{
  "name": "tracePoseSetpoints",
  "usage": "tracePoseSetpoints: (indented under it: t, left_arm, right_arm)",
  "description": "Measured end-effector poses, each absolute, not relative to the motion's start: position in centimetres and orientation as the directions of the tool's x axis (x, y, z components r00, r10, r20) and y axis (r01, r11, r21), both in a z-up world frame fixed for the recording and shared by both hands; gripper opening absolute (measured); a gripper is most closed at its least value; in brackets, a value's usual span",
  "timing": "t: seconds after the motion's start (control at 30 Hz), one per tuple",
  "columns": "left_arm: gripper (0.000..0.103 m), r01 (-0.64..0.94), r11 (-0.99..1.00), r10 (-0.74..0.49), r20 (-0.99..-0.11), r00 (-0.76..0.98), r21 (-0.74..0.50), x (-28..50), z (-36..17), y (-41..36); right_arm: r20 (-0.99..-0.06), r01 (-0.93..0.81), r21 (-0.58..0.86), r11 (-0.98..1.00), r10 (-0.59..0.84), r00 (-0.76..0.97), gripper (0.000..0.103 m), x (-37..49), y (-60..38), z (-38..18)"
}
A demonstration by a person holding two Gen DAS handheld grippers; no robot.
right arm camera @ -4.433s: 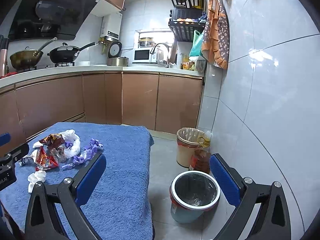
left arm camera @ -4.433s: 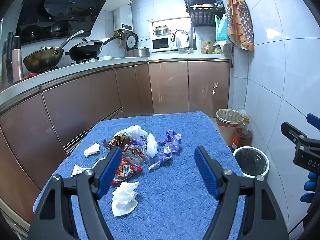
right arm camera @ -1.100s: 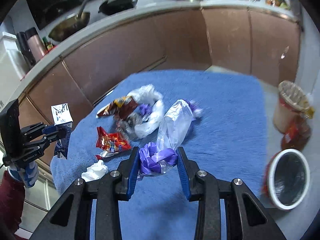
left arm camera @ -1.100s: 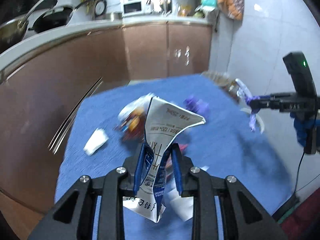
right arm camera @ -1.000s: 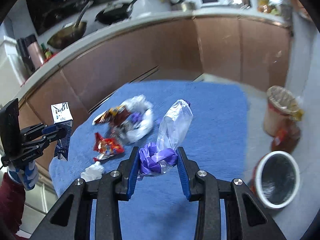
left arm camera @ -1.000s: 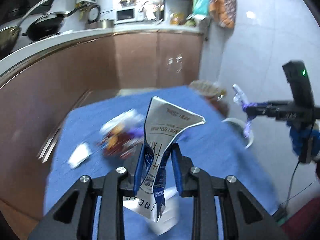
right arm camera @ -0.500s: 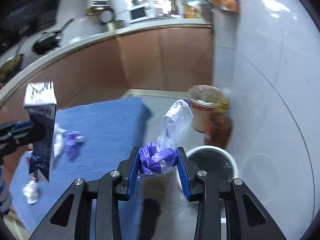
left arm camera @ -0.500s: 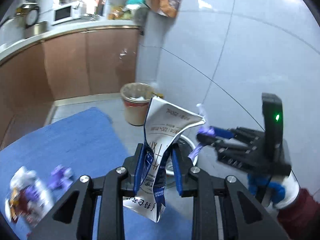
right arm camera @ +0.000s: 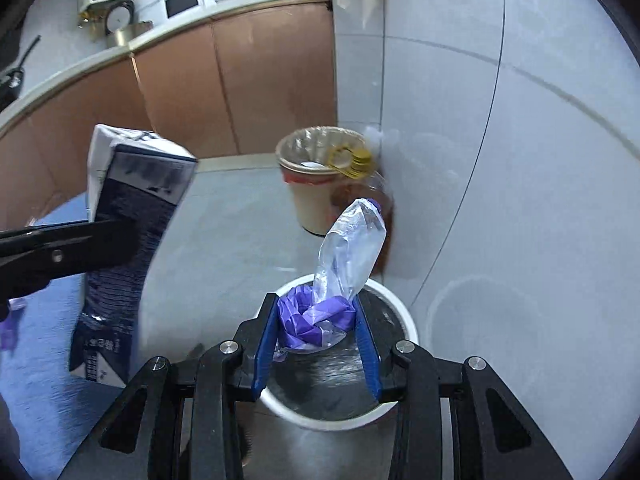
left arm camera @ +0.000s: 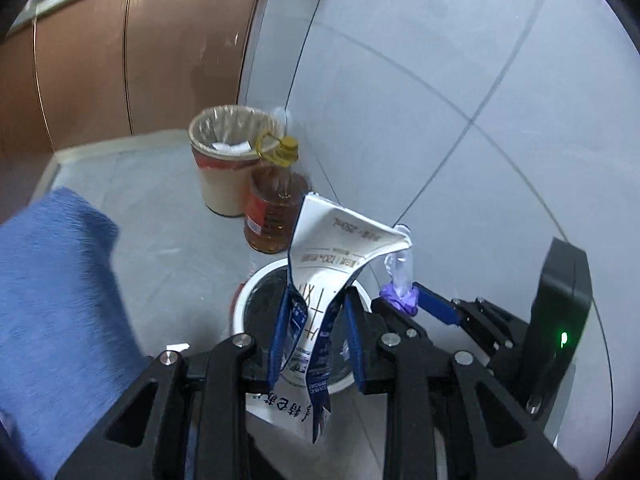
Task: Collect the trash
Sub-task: 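Carry both items to the metal bin and open both tools to drop them, then move both tools back over the table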
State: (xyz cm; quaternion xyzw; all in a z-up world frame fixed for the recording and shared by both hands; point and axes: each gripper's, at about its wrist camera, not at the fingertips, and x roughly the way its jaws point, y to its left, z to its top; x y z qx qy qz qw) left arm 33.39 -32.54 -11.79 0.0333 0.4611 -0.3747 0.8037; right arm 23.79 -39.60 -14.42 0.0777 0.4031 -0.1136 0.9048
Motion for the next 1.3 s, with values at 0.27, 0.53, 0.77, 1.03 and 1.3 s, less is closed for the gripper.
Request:
tracePoseSetpoints:
  t: [0.27, 0.53, 0.77, 1.03, 1.3]
  left_arm:
    - [0.041, 0.596, 0.728, -0.570, -0.782, 0.253, -0.338, 35.9, -15.1, -35.6]
    - [0.041, 0.590, 0.737, -0.572, -0.769, 0.286, -0.330, 34.7, -13.5, -33.4]
    - [0.041, 0.574, 0.755, -0.585, -0.720, 0.373, -0.317, 32.5, -8.4, -28.9]
    - [0.044, 0.558, 0.792, -0.571, -0.628, 0.529, -0.249, 27.7, -0.9, -22.1]
    - [0.044, 0.504, 0.843, -0.512, -0.566, 0.646, -0.187, 22.7, 3.6, -14.3]
  right_arm:
    - [-0.783, 0.313, -0.008, 0.950, -0.201, 0.589, 0.045, 25.4, -42.0, -17.4]
    - [-0.787, 0.344, -0.013, 0.939, -0.222, 0.576, 0.057, 24.7, -42.7, -17.8]
    - [-0.748, 0.314, 0.044, 0.948, -0.177, 0.639, 0.058, 22.8, -40.7, -14.3]
    - [-0.622, 0.183, 0.084, 0.979, -0.092, 0.778, 0.059, 19.6, -35.2, -5.8]
    - [-0.512, 0.058, 0.054, 0.997, -0.023, 0.859, 0.059, 16.1, -29.4, 0.7]
